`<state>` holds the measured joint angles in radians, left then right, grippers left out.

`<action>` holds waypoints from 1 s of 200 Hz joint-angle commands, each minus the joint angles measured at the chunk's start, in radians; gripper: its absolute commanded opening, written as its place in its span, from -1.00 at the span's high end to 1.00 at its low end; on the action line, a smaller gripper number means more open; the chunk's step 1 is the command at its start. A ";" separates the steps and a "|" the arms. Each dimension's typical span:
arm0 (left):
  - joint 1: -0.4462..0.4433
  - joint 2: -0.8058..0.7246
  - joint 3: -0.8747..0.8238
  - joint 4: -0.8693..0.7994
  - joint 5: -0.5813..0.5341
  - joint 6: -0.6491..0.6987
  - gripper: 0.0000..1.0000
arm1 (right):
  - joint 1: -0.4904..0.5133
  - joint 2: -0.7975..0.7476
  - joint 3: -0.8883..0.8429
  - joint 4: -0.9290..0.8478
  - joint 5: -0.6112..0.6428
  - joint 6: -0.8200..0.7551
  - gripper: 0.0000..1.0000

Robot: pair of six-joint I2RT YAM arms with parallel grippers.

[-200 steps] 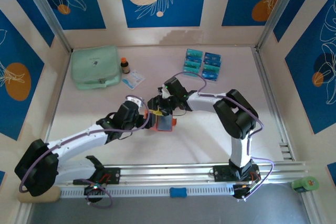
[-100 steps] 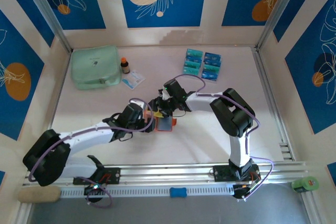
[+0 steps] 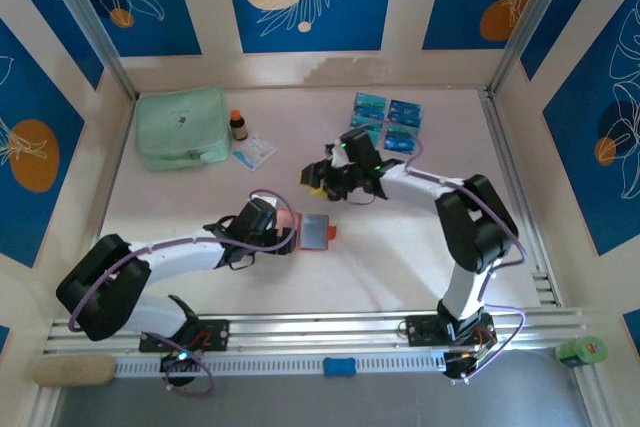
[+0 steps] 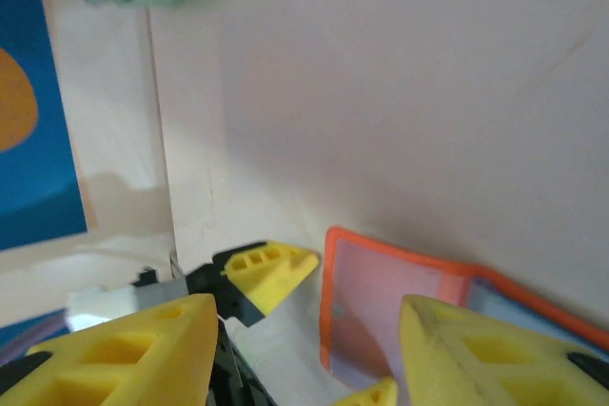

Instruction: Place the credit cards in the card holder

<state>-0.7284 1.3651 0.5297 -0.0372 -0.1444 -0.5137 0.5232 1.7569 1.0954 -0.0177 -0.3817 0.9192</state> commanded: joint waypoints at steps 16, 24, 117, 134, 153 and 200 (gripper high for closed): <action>0.008 0.015 -0.007 0.013 -0.017 0.009 -0.99 | -0.184 -0.064 0.094 -0.297 0.092 -0.153 -0.07; 0.007 0.017 -0.006 0.013 -0.015 0.009 -1.00 | -0.226 -0.060 0.122 -0.353 0.140 -0.175 -0.07; 0.008 0.008 0.004 -0.018 -0.015 0.000 -1.00 | -0.485 0.225 0.429 -0.628 0.506 -0.302 -0.09; 0.007 -0.001 0.002 -0.021 -0.014 -0.006 -1.00 | -0.491 0.266 0.462 -0.641 0.536 -0.317 -0.09; 0.008 -0.012 0.000 -0.023 -0.014 -0.012 -1.00 | -0.497 0.288 0.475 -0.636 0.554 -0.328 -0.08; 0.007 -0.016 0.001 -0.029 -0.015 -0.014 -1.00 | -0.505 0.314 0.500 -0.626 0.570 -0.342 -0.08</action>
<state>-0.7284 1.3651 0.5297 -0.0422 -0.1482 -0.5179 0.0257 2.0533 1.5532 -0.6228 0.1585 0.6014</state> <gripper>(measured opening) 0.998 0.541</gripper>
